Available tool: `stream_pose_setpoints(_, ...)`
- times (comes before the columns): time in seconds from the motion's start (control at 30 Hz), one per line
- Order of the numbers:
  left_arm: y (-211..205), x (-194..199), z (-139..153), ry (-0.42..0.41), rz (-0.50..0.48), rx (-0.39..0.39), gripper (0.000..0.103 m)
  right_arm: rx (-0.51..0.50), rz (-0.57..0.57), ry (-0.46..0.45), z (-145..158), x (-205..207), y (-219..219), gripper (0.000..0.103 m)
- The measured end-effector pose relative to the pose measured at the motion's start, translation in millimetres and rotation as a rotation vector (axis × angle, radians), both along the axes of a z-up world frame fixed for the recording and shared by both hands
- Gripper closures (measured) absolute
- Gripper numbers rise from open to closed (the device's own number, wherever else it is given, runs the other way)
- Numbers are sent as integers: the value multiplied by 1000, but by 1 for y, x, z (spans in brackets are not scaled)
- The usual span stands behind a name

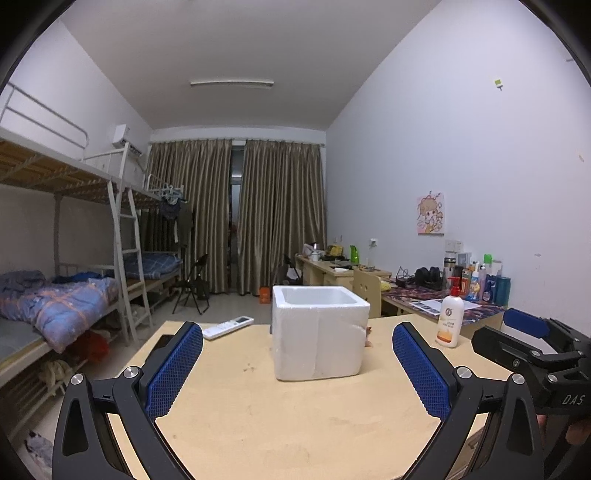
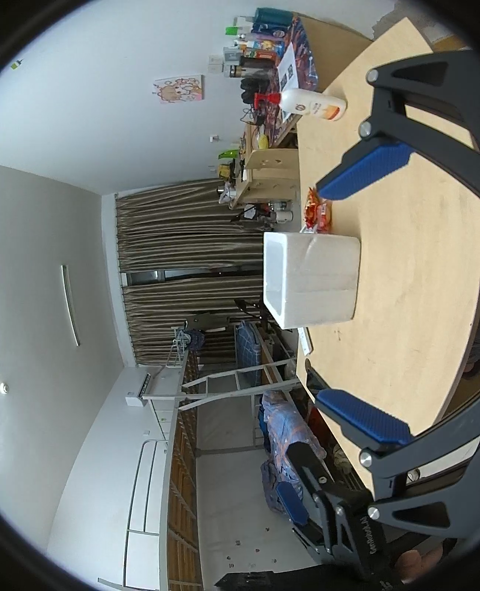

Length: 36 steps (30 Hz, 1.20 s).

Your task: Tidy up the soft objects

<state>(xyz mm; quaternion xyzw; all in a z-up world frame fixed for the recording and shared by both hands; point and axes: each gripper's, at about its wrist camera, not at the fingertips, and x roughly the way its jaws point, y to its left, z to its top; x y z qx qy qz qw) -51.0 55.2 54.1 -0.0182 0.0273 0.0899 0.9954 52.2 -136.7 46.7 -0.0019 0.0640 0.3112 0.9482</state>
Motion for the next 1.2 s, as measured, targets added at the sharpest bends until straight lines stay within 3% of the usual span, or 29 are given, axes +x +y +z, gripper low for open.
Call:
stream_pose_setpoints(0.5, 3, -3, -24, 41, 26, -13, 0, -26, -25, 23, -17, -2, -5, 0)
stream_pose_setpoints(1.2, 4, 4, -29, 58, 34, -12, 0, -37, -19, 36, -21, -1, -3, 0)
